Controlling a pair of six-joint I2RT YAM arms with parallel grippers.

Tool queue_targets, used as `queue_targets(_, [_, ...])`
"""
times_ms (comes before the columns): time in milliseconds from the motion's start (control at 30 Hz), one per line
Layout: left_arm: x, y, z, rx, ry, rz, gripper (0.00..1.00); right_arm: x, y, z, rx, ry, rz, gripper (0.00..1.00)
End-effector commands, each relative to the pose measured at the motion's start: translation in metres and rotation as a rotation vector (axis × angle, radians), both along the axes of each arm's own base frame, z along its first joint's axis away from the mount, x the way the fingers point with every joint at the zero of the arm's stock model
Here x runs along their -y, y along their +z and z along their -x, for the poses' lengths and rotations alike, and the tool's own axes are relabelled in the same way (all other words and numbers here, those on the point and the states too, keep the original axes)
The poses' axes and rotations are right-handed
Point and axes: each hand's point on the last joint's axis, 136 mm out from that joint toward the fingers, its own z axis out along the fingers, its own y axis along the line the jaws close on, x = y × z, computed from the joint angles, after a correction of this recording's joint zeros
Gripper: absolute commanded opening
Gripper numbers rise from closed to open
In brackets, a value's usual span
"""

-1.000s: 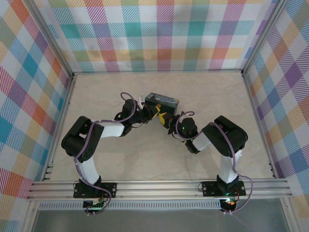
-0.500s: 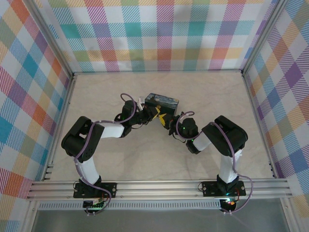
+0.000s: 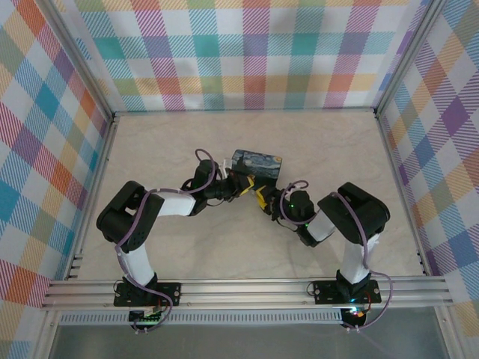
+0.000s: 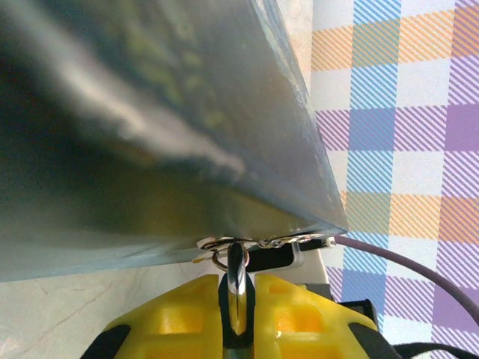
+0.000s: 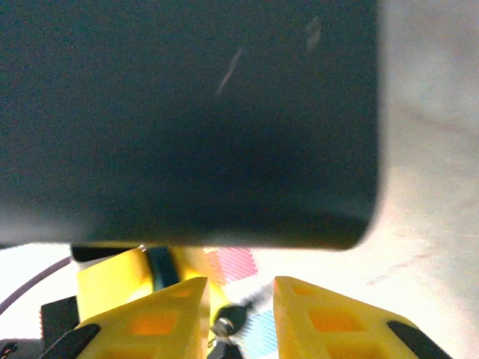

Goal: Unlock a padlock with a key

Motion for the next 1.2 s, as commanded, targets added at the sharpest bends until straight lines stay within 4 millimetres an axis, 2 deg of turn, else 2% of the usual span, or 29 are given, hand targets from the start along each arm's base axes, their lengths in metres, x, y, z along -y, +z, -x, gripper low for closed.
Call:
queue_targets(0, [0.007, 0.012, 0.006, 0.028, -0.051, 0.027, 0.0, 0.006, -0.002, 0.011, 0.02, 0.044, 0.087, 0.29])
queue_targets(133, [0.007, 0.009, 0.007, 0.021, -0.05, 0.022, 0.0, 0.011, -0.008, 0.029, -0.001, 0.119, 0.223, 0.29])
queue_targets(267, [0.006, 0.008, 0.008, 0.016, -0.051, 0.02, 0.0, 0.025, -0.006, 0.047, -0.016, 0.187, 0.4, 0.31])
queue_targets(500, [0.007, 0.01, 0.007, 0.011, -0.056, 0.024, 0.0, 0.043, 0.023, 0.061, 0.074, 0.313, 0.69, 0.32])
queue_targets(600, [0.008, 0.01, 0.008, 0.01, -0.059, 0.027, 0.0, 0.044, 0.039, 0.06, 0.143, 0.366, 0.797, 0.33])
queue_targets(800, [0.008, 0.01, 0.008, 0.006, -0.06, 0.028, 0.0, 0.033, 0.058, 0.052, 0.281, 0.494, 0.951, 0.44])
queue_targets(1167, [0.009, 0.012, 0.009, -0.001, -0.069, 0.03, 0.0, 0.0, 0.052, 0.029, 0.432, 0.649, 1.122, 0.48])
